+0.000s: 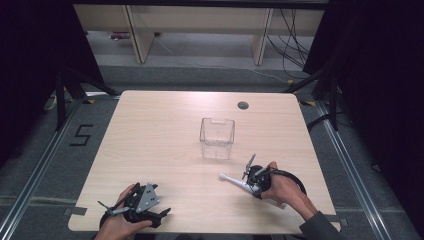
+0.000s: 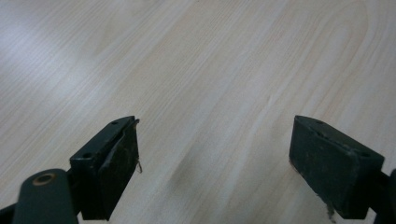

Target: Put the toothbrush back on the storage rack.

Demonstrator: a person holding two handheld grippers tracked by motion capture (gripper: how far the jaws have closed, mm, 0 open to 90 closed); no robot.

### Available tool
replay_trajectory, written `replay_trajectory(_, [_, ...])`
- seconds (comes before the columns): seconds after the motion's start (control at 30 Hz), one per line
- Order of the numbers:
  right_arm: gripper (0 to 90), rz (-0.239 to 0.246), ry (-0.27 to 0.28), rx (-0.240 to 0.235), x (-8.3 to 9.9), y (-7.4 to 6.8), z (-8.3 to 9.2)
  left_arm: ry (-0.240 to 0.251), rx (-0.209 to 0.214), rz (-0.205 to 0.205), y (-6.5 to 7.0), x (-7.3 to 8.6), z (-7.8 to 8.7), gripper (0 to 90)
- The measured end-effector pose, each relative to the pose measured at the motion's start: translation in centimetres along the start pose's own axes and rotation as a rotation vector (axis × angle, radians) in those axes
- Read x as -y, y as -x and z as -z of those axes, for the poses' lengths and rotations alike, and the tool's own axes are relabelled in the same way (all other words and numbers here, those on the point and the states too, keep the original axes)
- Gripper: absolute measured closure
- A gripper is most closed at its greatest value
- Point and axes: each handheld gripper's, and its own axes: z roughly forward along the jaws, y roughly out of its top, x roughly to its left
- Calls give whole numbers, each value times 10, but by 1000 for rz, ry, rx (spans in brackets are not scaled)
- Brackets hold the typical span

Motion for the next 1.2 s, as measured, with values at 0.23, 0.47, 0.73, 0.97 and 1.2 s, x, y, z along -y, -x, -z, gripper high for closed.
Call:
replay_trajectory(0.23, [664, -1, -36, -33, -5, 4, -1, 0, -1, -2, 0, 0, 0, 153])
replay_trajectory(0.47, [666, 1, -51, -66, -8, 10, -2, -2, 11, -5, 0, 0, 1, 153])
replay_trajectory(0.73, [668, -29, -48, -62, -8, 8, -1, 3, 1, -4, 0, 0, 1, 153])
replay_trajectory(0.97, [669, -55, -25, -60, -3, 11, 2, 12, 2, -3, -1, 0, 1, 153])
replay_trajectory(1.2, [670, -78, 73, -55, 6, 12, 18, 11, 10, 9, 0, 0, 1, 153])
